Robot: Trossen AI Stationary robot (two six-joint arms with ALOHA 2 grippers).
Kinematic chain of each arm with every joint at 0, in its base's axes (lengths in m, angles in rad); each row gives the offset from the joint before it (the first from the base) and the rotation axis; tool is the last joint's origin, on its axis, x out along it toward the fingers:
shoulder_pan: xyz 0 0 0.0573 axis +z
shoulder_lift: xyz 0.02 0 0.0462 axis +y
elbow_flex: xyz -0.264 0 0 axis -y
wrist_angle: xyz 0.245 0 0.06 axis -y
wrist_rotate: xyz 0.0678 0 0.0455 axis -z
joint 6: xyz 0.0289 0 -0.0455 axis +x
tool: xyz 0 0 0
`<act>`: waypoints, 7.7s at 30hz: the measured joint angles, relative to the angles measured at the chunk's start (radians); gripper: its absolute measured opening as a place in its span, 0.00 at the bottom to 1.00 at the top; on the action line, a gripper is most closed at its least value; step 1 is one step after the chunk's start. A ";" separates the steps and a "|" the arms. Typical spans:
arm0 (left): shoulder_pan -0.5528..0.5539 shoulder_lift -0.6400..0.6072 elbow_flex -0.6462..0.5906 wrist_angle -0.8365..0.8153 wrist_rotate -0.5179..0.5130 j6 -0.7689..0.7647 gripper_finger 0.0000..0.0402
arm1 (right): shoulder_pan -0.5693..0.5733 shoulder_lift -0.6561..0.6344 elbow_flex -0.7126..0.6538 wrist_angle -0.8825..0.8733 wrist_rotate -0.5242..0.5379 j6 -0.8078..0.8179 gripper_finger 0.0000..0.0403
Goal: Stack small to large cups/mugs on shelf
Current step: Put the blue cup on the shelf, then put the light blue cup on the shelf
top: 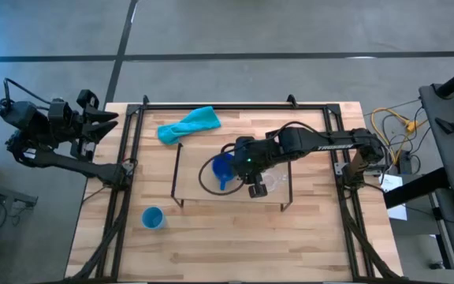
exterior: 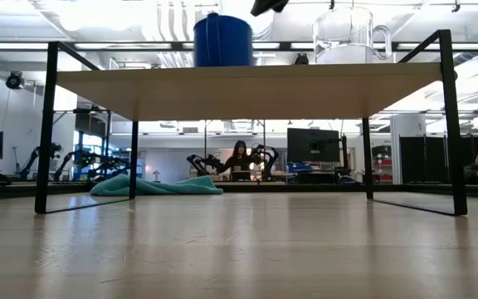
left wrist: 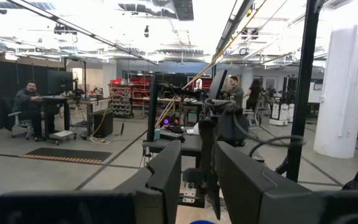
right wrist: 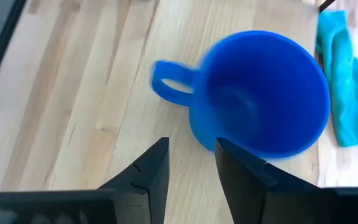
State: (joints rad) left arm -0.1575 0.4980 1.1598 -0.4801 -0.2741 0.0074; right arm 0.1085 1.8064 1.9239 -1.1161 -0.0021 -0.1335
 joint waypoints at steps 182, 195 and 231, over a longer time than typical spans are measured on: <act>-0.037 0.215 -0.201 -0.272 0.258 -0.422 0.22 | 0.210 -0.054 0.047 0.234 0.107 0.421 0.17; -0.036 0.209 -0.199 -0.324 0.554 -0.498 0.22 | 0.209 -0.055 0.047 0.199 0.107 0.421 0.17; -0.124 0.553 -0.247 -0.740 0.553 -0.466 0.22 | 0.209 -0.056 0.045 0.147 0.107 0.420 0.16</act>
State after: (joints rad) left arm -0.2816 1.0511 0.9125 -1.2200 0.2787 -0.4586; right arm 0.3180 1.7508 1.9686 -0.9695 0.1051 0.2867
